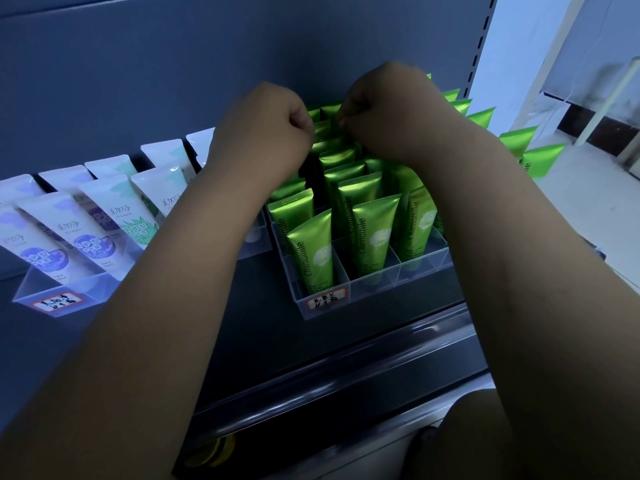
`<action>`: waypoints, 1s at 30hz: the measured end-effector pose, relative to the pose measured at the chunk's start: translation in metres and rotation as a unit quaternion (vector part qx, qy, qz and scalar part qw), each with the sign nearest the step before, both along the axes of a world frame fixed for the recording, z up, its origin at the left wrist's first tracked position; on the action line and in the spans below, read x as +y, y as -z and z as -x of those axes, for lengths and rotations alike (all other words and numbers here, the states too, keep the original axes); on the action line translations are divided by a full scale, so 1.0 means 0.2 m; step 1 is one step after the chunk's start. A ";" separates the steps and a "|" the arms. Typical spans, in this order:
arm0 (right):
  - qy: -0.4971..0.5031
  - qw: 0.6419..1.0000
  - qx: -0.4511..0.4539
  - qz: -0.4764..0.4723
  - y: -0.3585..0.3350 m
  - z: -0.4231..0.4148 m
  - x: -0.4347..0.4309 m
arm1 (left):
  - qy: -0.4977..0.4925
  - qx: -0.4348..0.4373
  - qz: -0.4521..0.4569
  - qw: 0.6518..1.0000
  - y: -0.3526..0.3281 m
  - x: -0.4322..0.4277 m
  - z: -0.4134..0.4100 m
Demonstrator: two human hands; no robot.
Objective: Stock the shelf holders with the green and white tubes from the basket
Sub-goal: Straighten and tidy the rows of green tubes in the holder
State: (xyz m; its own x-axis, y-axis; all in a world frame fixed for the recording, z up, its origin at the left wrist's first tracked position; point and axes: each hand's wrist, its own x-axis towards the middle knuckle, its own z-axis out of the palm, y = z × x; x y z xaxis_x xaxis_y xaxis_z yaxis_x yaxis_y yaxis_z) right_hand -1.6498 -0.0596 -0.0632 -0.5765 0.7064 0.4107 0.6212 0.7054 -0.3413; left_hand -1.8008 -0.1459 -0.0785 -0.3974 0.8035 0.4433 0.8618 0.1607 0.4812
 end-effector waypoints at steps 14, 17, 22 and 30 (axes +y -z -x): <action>0.008 1.000 -0.005 0.003 -0.05 0.02 0.04 | -0.006 -0.027 0.002 1.000 0.03 0.04 0.10; 0.012 1.000 -0.020 0.010 -0.06 0.05 0.06 | 0.004 -0.024 0.000 1.000 0.01 0.05 0.10; 0.007 0.999 -0.039 0.015 -0.10 0.06 0.05 | -0.008 -0.020 0.002 1.000 0.00 0.01 0.14; -0.006 1.000 0.004 0.027 -0.14 0.13 -0.13 | -0.078 0.075 -0.011 0.994 -0.12 -0.21 0.07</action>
State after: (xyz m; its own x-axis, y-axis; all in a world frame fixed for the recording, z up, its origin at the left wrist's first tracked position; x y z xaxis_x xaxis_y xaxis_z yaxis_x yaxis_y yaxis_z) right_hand -1.6750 -0.0854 -0.0355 -0.5816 0.7211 0.3766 0.6096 0.6928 -0.3851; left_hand -1.8155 -0.1880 -0.0548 -0.4453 0.7265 0.5234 0.8891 0.2896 0.3545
